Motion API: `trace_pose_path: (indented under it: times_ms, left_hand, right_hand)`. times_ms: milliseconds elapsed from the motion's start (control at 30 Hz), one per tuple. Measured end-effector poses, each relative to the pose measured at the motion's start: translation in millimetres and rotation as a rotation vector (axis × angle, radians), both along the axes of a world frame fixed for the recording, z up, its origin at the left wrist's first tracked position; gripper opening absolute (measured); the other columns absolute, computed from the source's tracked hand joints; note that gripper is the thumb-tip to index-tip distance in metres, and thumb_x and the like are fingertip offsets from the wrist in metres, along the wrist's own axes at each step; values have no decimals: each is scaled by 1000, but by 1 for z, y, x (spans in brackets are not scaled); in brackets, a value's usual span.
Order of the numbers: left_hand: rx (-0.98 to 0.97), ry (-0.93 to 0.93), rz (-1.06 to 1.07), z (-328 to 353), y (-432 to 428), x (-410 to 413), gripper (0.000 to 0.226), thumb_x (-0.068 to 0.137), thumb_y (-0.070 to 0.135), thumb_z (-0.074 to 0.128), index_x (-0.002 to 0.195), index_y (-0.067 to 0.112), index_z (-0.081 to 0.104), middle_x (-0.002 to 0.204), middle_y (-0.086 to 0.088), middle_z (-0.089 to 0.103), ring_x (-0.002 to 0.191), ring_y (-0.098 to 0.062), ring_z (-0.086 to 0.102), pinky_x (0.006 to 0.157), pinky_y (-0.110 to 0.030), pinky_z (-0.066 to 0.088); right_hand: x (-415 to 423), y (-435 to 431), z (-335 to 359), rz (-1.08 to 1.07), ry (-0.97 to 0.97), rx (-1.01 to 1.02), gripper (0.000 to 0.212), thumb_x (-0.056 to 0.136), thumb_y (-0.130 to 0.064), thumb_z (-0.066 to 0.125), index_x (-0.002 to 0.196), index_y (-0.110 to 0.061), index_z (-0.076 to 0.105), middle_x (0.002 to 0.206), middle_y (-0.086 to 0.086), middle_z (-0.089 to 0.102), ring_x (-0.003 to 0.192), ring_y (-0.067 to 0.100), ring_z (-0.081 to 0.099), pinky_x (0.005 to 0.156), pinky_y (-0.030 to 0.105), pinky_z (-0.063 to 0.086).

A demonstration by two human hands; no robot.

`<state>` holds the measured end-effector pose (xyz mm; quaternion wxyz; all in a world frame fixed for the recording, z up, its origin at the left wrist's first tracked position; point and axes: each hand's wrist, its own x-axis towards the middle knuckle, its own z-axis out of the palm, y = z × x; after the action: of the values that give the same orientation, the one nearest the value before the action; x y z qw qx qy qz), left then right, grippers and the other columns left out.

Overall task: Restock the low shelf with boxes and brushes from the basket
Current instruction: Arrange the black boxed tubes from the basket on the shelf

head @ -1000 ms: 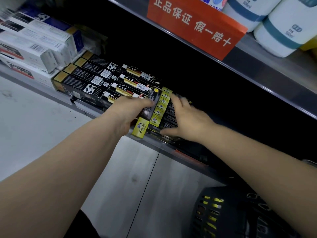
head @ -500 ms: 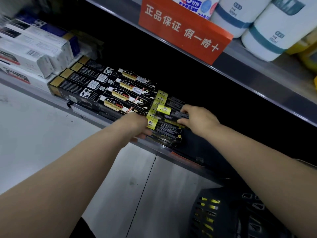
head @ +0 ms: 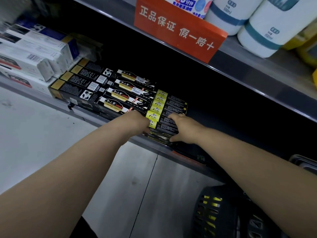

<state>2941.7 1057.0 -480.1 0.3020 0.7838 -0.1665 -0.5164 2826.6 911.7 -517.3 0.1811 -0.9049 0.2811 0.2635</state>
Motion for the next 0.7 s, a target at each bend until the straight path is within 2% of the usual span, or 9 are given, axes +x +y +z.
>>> trace_pose_path:
  times_ms: [67, 167, 267, 400, 467, 567, 700]
  left_hand:
    - [-98, 25, 40, 5, 1, -3, 23, 94, 17, 47, 109, 8, 62, 98, -1, 69, 91, -17, 62, 64, -24, 40]
    - [-228, -62, 43, 25, 0, -16, 17, 91, 19, 53, 102, 15, 66, 98, 2, 68, 96, -18, 63, 76, -26, 45]
    - [-376, -137, -51, 50, -4, -41, 12, 90, 22, 56, 94, 20, 67, 102, -2, 68, 96, -17, 63, 64, -18, 47]
    - [-550, -275, -261, 83, -12, -89, 9, 87, 20, 62, 90, 18, 70, 81, 7, 66, 78, -9, 62, 66, -13, 45]
    - [-619, -342, -384, 96, -13, -117, 10, 86, 19, 62, 92, 21, 70, 80, 9, 66, 75, -5, 61, 68, -12, 46]
    - [-692, -435, -590, 110, -10, -160, 14, 86, 25, 60, 96, 27, 69, 88, 12, 69, 83, 3, 60, 72, -10, 45]
    - [-759, -541, -881, 116, -4, -215, 18, 90, 36, 53, 106, 36, 62, 95, 24, 57, 99, 7, 47, 79, -10, 40]
  right_hand:
    - [-2, 0, 7, -5, 3, 15, 89, 73, -30, 79, 144, -20, 26, 147, 7, 34, 131, 24, 38, 99, 30, 37]
    - [-7, -2, 28, -11, -13, -4, 86, 71, -28, 80, 141, -20, 31, 143, 6, 38, 126, 22, 43, 99, 29, 39]
    - [-19, -2, 67, -20, -105, -7, 61, 75, -23, 78, 128, -20, 47, 126, 3, 51, 110, 18, 53, 89, 29, 46]
    - [-71, 7, 128, -122, -373, 120, 34, 73, -7, 77, 103, -13, 63, 96, 1, 65, 87, 16, 63, 77, 26, 51]
    - [-110, 13, 152, -182, -465, 188, 29, 73, -1, 74, 97, -13, 63, 91, 5, 67, 80, 16, 66, 73, 28, 53]
    - [-177, 18, 175, -301, -595, 246, 26, 76, 1, 71, 90, -19, 63, 89, 5, 68, 75, 13, 64, 71, 25, 53]
    - [-266, 22, 168, -522, -650, 231, 23, 78, -4, 72, 88, -23, 64, 81, -5, 68, 72, 8, 64, 71, 21, 52]
